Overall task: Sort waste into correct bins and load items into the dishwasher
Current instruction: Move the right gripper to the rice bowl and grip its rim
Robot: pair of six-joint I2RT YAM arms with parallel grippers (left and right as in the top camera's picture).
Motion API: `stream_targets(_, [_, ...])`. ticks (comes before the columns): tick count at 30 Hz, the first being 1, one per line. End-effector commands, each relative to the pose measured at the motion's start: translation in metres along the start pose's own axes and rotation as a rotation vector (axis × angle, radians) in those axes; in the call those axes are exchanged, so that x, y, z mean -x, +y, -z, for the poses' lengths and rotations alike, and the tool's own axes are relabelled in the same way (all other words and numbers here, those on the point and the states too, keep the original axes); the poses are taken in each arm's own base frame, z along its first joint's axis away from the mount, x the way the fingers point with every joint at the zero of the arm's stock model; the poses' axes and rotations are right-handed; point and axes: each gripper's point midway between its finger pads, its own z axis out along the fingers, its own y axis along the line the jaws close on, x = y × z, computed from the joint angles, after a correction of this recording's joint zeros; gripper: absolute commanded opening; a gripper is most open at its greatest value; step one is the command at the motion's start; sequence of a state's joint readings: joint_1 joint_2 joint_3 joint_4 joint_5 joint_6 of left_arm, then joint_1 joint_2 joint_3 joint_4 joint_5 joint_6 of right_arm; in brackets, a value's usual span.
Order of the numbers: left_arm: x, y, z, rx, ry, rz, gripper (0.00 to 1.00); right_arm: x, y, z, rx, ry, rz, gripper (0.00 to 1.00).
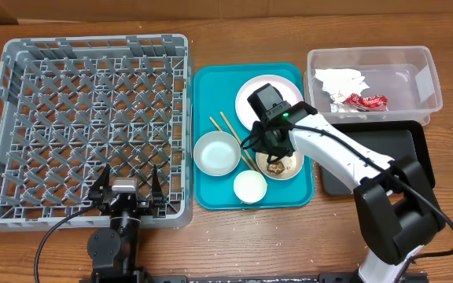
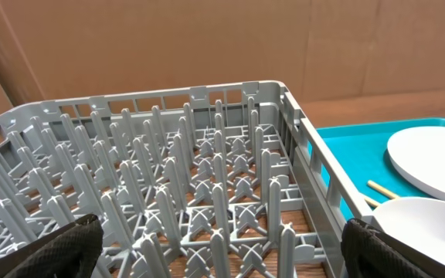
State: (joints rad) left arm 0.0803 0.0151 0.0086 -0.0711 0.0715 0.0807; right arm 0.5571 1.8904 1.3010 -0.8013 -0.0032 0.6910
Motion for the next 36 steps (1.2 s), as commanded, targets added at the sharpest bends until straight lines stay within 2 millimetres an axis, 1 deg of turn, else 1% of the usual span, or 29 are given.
stream_targets(1, [0.000,0.000,0.000,0.000,-0.006,0.006,1.00,-0.009,-0.004,-0.009,-0.023,0.039,-0.018,0.27])
stream_targets(8, [0.000,0.000,0.000,0.000,-0.006,0.006,1.00,-0.020,-0.011,-0.008,-0.049,0.087,-0.042,0.13])
stream_targets(12, [0.000,0.000,0.000,0.001,-0.006,0.006,1.00,-0.022,-0.012,-0.007,-0.053,0.096,-0.042,0.08])
stream_targets(13, [0.000,0.000,0.000,0.000,-0.006,0.006,1.00,-0.023,-0.012,-0.005,-0.059,0.102,-0.042,0.04])
stream_targets(16, [0.000,0.000,0.000,0.000,-0.006,0.006,1.00,-0.025,-0.012,0.002,-0.064,0.127,-0.033,0.04])
stream_targets(19, [0.000,0.000,0.000,0.000,-0.006,0.006,1.00,-0.028,-0.003,0.012,-0.030,0.166,0.028,0.04])
stream_targets(23, [0.000,0.000,0.000,0.000,-0.006,0.006,1.00,-0.025,0.005,0.039,-0.028,0.193,0.069,0.04])
stream_targets(28, [0.000,0.000,0.000,0.000,-0.006,0.006,1.00,-0.018,0.012,0.079,-0.015,0.178,0.112,0.04])
stream_targets(32, [0.000,0.000,0.000,0.001,-0.006,0.006,1.00,-0.019,0.011,0.107,0.003,0.159,0.140,0.04])
stream_targets(33, [0.000,0.000,0.000,0.000,-0.006,0.006,1.00,-0.021,0.009,0.119,0.012,0.143,0.146,0.04])
stream_targets(36, [0.000,0.000,0.000,0.000,-0.006,0.006,1.00,-0.020,0.009,0.143,0.054,0.088,0.197,0.04])
